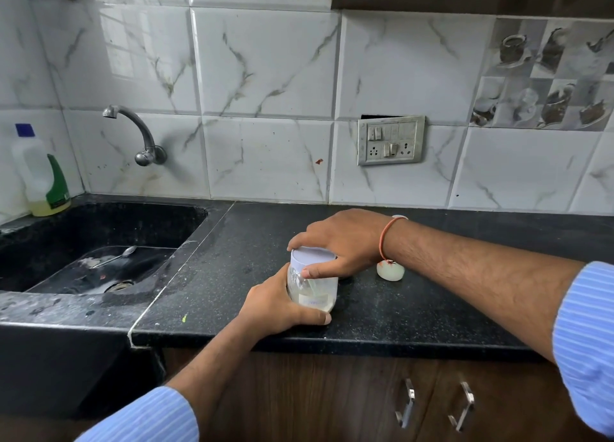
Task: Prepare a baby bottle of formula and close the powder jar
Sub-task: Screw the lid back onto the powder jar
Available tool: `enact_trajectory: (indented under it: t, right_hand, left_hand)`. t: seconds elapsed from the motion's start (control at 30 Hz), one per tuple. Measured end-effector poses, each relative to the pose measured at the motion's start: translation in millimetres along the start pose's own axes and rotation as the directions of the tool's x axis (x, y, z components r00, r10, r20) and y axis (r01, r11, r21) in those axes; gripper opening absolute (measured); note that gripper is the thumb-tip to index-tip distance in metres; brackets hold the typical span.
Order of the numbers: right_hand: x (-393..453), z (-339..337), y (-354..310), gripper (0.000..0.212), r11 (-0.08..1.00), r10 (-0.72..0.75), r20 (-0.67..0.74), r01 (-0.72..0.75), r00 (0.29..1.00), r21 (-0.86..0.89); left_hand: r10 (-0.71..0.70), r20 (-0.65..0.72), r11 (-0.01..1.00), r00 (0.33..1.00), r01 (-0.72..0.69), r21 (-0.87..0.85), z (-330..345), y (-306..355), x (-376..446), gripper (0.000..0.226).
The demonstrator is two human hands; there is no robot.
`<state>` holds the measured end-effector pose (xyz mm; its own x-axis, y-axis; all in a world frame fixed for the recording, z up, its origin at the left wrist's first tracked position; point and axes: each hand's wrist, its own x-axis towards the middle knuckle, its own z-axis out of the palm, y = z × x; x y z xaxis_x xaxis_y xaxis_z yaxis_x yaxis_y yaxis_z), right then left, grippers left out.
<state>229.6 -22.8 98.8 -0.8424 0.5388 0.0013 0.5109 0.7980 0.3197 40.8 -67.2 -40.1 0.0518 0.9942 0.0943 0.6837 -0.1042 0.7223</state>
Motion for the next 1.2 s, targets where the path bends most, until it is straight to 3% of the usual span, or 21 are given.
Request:
enact_trajectory:
  t: [0.2,0.43,0.63,0.77,0.87,1.03,1.13,1.2]
  right_hand:
    - [13.6,11.8,1.0,0.057,0.997,-0.039,-0.059,0.036,0.997,-0.062]
    - [21.1,22.4,-10.2,0.065,0.977,0.148,-0.08,-0.159,0.986,-0.144]
    - [11.2,8.3,-8.9,0.063,0.997,0.078,-0.005,-0.078,0.997,-0.023]
    - [15.0,10.5,-12.0,0.056,0.994,0.055,-0.039,-0.058,0.998,-0.088]
    - [22.4,16.8,-18.2,0.052,0.983,0.151,-0.068,-0.157,0.986,-0.095]
    - [22.6,22.4,-33.4,0.057,0.935,0.354,-0.06,-0.353,0.933,0.04]
    - [10.7,22.0,-39.1,0.079,0.877,0.464,-0.037,-0.454,0.885,0.155]
    - [-6.0,29.2,-40.7,0.078,0.831,0.522,-0.12,-0.471,0.845,0.298]
  left_hand:
    - [-0.014,-0.016,1.0,1.0,0.014,0.026,3.5,0.1,4.3,0.077]
    - [-0.022,-0.039,0.995,0.999,0.025,0.093,6.1,-0.5,6.1,0.082]
    - [0.043,-0.038,0.999,0.998,-0.042,0.02,1.4,2.5,-3.5,0.094]
    - [0.018,-0.065,1.0,0.998,-0.019,-0.012,3.6,2.2,-5.5,0.081]
    - [0.011,-0.069,1.0,0.998,-0.013,-0.022,5.3,-0.9,-1.7,0.078]
    - [0.02,-0.068,0.999,0.997,-0.022,-0.026,3.8,0.5,-3.4,0.088]
    - [0.007,-0.071,0.998,0.997,-0.011,-0.066,2.2,-0.2,-4.6,0.109]
    - [0.014,-0.092,0.992,0.996,-0.025,-0.12,-0.4,-3.8,-5.4,0.121]
